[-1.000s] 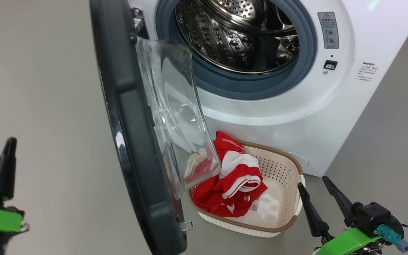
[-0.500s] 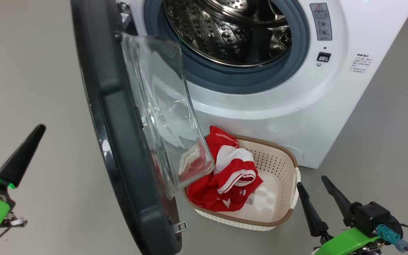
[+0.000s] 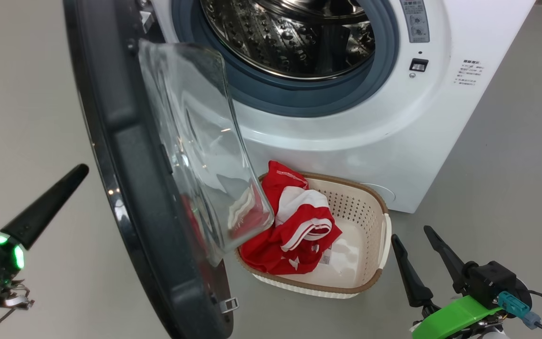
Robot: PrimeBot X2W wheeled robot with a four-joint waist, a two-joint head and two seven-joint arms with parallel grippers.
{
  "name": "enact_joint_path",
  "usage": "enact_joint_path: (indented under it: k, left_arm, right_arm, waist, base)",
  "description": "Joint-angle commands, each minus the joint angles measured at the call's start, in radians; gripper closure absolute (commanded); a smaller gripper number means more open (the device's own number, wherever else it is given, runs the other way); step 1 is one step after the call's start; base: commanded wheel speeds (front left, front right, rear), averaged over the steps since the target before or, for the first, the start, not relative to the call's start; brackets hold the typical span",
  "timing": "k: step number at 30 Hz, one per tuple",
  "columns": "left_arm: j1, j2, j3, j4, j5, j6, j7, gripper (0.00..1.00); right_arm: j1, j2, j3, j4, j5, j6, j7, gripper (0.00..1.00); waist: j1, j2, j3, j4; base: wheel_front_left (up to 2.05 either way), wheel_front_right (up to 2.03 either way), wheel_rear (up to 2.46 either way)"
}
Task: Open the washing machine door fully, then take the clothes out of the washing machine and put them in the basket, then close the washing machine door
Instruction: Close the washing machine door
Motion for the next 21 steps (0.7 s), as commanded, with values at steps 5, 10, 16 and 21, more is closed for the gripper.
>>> enact_joint_path:
  k: [5,10,16,21]
  left_arm:
    - [-0.049,0.02,0.083,-0.043,0.0,-0.006,0.065,1.0]
    - [-0.058,-0.017,0.116,-0.065,0.004,-0.006,0.129,1.0]
    - [-0.082,-0.061,0.143,-0.069,0.024,-0.006,0.191,1.0]
    - [-0.108,-0.09,0.166,-0.066,0.039,-0.006,0.24,1.0]
  right_arm:
    - [-0.03,0.004,0.022,-0.022,-0.01,0.005,-0.006,0.0]
    - [-0.033,0.007,0.022,-0.022,-0.011,0.005,-0.006,0.0]
    - [-0.042,0.01,0.02,-0.023,-0.011,0.005,-0.006,0.0]
    - [-0.046,0.013,0.017,-0.026,-0.013,0.005,-0.006,0.0]
  waist:
    - [0.0,0.0,0.006,-0.008]
    - [0.0,0.0,0.009,-0.015]
    - [0.0,0.0,0.018,-0.025]
    - [0.0,0.0,0.026,-0.037]
  base:
    - [0.0,0.0,0.0]
    - [0.0,0.0,0.0]
    - [0.0,0.0,0.0]
    - [0.0,0.0,0.0]
